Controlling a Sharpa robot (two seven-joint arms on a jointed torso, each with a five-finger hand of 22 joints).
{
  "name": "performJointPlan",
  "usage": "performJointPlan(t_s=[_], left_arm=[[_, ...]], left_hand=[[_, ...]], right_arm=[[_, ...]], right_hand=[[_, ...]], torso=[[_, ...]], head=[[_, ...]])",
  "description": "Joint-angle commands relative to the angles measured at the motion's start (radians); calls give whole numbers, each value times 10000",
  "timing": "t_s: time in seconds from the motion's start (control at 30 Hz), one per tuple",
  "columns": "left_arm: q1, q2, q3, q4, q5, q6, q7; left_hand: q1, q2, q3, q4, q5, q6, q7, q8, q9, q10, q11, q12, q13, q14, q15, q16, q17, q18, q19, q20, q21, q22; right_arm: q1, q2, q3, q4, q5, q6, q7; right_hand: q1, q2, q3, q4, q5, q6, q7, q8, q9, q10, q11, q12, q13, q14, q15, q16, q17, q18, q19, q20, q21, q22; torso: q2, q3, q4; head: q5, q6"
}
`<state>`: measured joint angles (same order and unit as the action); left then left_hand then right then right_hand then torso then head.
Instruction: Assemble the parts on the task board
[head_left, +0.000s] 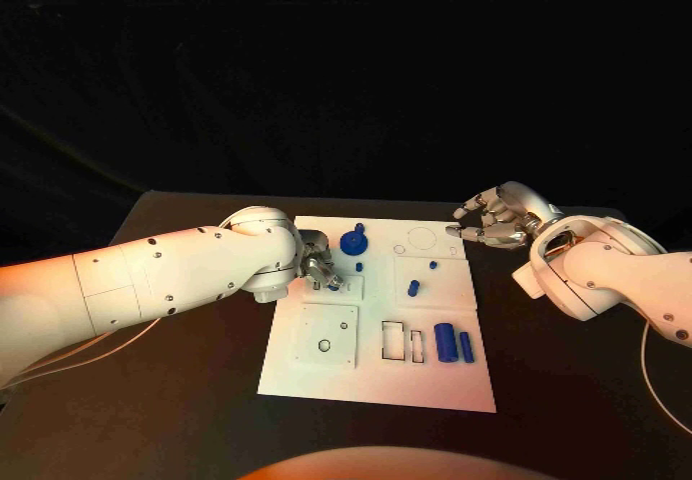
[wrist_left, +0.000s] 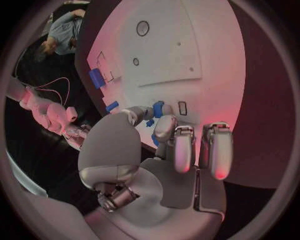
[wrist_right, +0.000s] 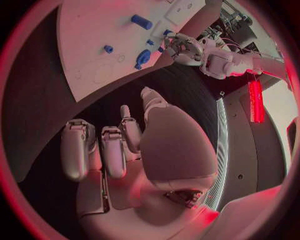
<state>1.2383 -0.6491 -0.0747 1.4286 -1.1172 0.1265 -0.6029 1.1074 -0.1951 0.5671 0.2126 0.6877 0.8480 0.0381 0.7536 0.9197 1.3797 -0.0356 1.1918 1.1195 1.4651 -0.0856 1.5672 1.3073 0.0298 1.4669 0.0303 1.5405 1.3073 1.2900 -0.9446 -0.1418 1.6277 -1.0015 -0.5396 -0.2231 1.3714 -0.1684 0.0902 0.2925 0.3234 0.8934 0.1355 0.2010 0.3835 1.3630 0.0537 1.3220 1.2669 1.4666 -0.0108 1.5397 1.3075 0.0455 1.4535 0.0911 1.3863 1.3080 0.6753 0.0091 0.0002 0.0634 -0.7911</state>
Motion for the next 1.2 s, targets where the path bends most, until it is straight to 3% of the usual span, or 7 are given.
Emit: performJointPlan(t_s=[0.03, 0.3, 0.63, 0.8, 1.2], left_arm=[[-16, 37, -11, 9, 74, 314, -72], [-16, 71, -12, -12, 93, 359, -98], [-14, 163, -12, -96, 254, 357, -178], [-14, 212, -12, -150, 278, 375, -205], [-14, 252, -12, -265, 301, 463, -281]], left_hand=[[-11, 100, 1911, -1978, -76, 39, -42, 50, 4, 74, -29, -35, -27, 1057, -68, 36, 2635, -192, 772, -90, 48, 2320], [-64, 103, 1895, -1950, -215, 46, -59, 59, 19, 96, -38, -57, -48, 1057, -77, 36, 2635, -194, 775, -96, 50, 2325], [-738, 46, 1627, -1395, -1424, 64, -205, -25, 29, 121, -130, -192, -166, 1057, -144, 36, 2635, -185, 752, -155, 18, 2307], [-980, -3, 1251, -1084, -1765, 164, -238, -120, -44, 106, -157, -196, -160, 1057, -171, 36, 2635, -185, 752, -184, 13, 2309], [-1274, -80, 726, -587, -2083, 332, -236, -204, -116, 109, -152, -195, -151, 1057, -173, 36, 2635, -185, 754, -192, 7, 2314]], right_arm=[[-7, -4, 0, 19, -94, 42, 17], [-7, -3, 0, 14, -94, 44, 17], [-12, 17, 0, -4, -94, 50, 28], [-14, 18, 0, -8, -94, 84, 21], [-22, 22, 0, -18, -94, 150, -6]], right_hand=[[-104, -7, 65, -20, 43, 39, -31, 44, 15, -20, -30, -48, -8, 820, -75, -37, 1691, 76, -37, -6, -53, 1330], [-104, -7, 65, -20, 43, 39, -31, 44, 15, -20, -30, -48, -8, 820, -75, -37, 1691, 76, -37, -6, -53, 1330], [-137, -2, 79, -17, 52, 37, -32, 49, 20, -36, -31, -69, -33, 811, -76, -53, 1651, 82, -51, -8, -80, 1313], [-162, 0, 81, -12, 57, 33, -31, 50, 21, -83, -30, -126, -100, 807, -76, -59, 1637, 88, -64, -8, -103, 1299], [-220, -1, 85, -10, 56, 18, -30, 49, 25, -233, -30, -313, -316, 796, -76, -78, 1590, 99, -86, -9, -145, 1274]], torso=[[1, 6, -2], [-4, 5, 3], [0, 7, -1], [2, 5, -7], [-7, 8, 5]], head=[[-4, -18], [-1, -13], [-4, -15], [-11, -14], [-34, -10]])
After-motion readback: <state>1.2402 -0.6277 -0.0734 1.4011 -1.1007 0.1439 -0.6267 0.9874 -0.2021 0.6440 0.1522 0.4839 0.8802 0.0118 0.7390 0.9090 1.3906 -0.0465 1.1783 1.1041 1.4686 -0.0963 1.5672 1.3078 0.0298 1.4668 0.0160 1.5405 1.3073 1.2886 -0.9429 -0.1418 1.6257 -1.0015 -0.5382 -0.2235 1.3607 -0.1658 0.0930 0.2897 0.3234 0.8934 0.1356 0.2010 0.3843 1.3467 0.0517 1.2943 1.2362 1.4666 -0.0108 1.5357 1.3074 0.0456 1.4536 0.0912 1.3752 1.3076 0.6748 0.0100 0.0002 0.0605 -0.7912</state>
